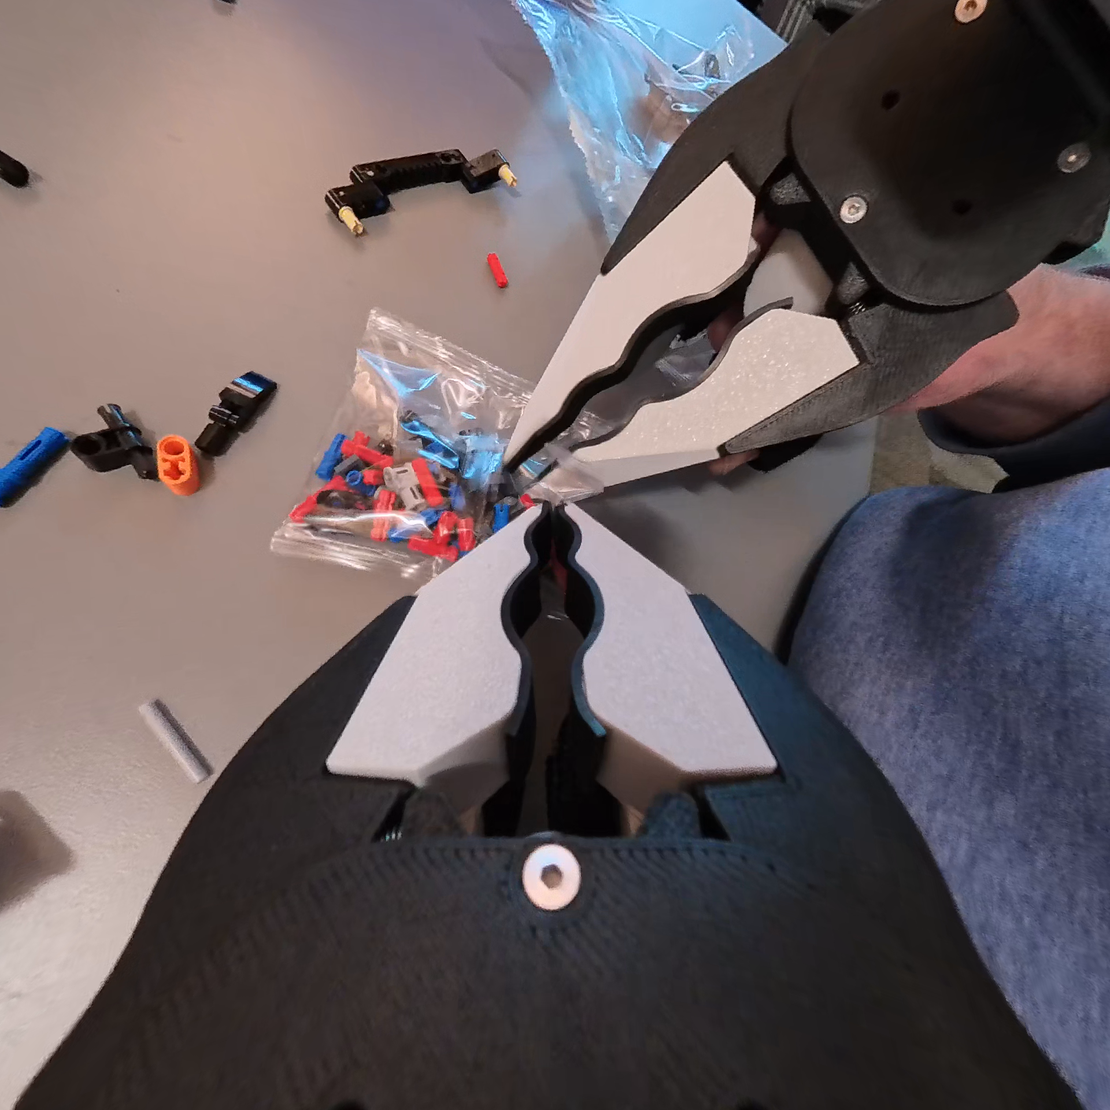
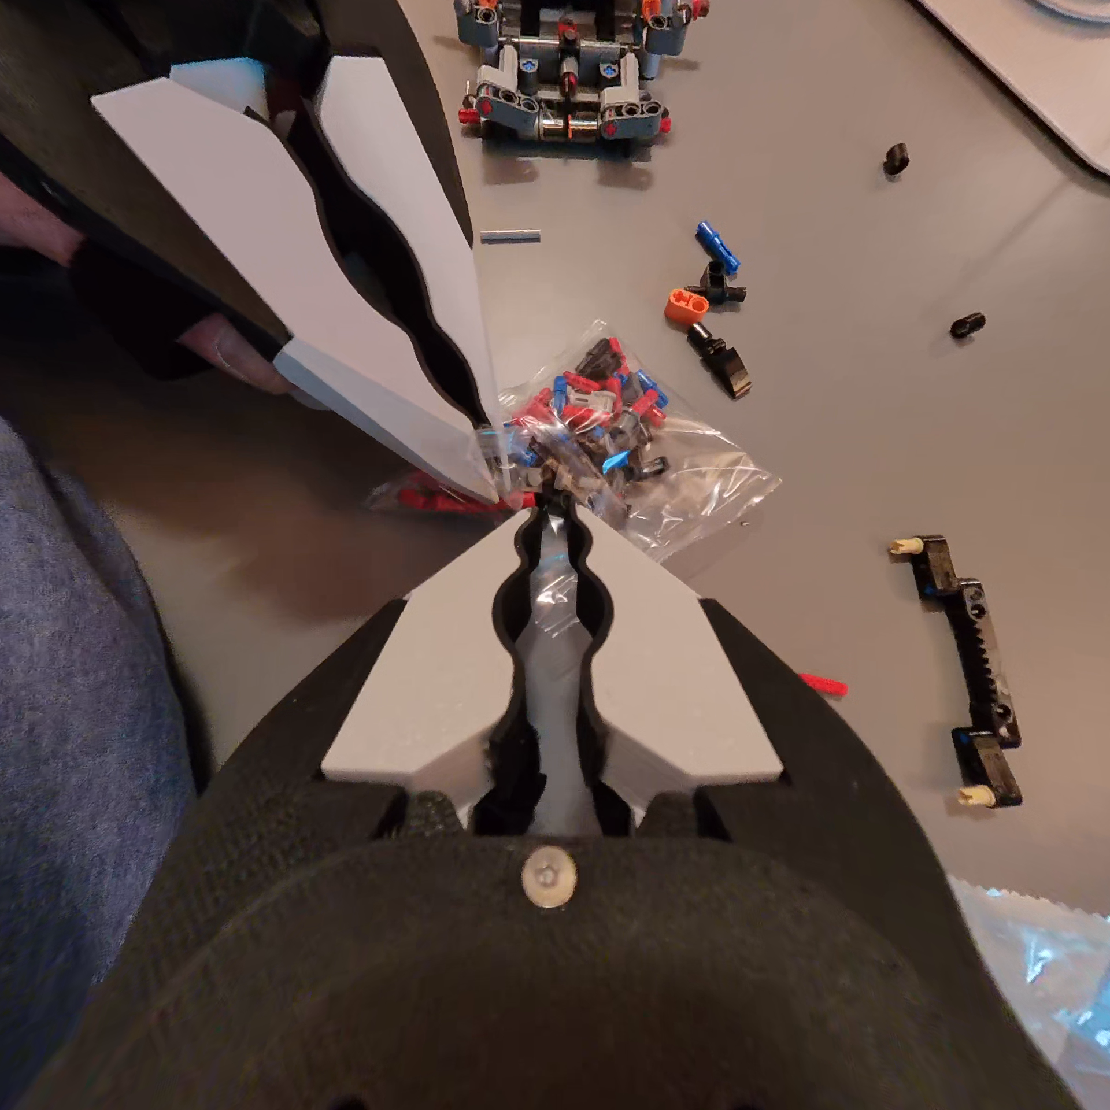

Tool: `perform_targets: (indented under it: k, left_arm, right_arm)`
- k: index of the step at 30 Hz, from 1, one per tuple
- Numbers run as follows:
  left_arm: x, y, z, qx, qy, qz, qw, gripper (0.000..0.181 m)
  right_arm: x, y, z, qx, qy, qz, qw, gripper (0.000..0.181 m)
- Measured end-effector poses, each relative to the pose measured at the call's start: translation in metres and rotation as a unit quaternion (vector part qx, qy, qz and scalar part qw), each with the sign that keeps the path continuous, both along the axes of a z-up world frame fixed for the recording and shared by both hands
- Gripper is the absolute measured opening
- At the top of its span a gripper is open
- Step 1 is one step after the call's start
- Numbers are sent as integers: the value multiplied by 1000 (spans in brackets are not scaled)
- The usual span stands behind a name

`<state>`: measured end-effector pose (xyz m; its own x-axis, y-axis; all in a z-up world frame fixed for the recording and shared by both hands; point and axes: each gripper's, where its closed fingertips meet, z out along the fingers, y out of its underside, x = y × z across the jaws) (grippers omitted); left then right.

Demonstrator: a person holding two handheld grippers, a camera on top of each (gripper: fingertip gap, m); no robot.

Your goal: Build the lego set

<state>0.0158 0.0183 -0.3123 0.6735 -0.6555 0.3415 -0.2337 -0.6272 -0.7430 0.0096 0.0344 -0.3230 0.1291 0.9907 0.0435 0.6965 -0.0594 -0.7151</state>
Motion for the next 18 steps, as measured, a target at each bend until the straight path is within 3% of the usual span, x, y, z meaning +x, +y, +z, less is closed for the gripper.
perform_targets:
  k: [5,18]
  left_arm:
    - [-3,0,-1,-7,-5,-1,1000,0]
    - [0,0,0,-9,-14,-9,1000,0]
  right_arm:
    - [-1,-6,1,-26,1,21,999,2]
    - [3,-4,-3,-35,-10,-22,999,7]
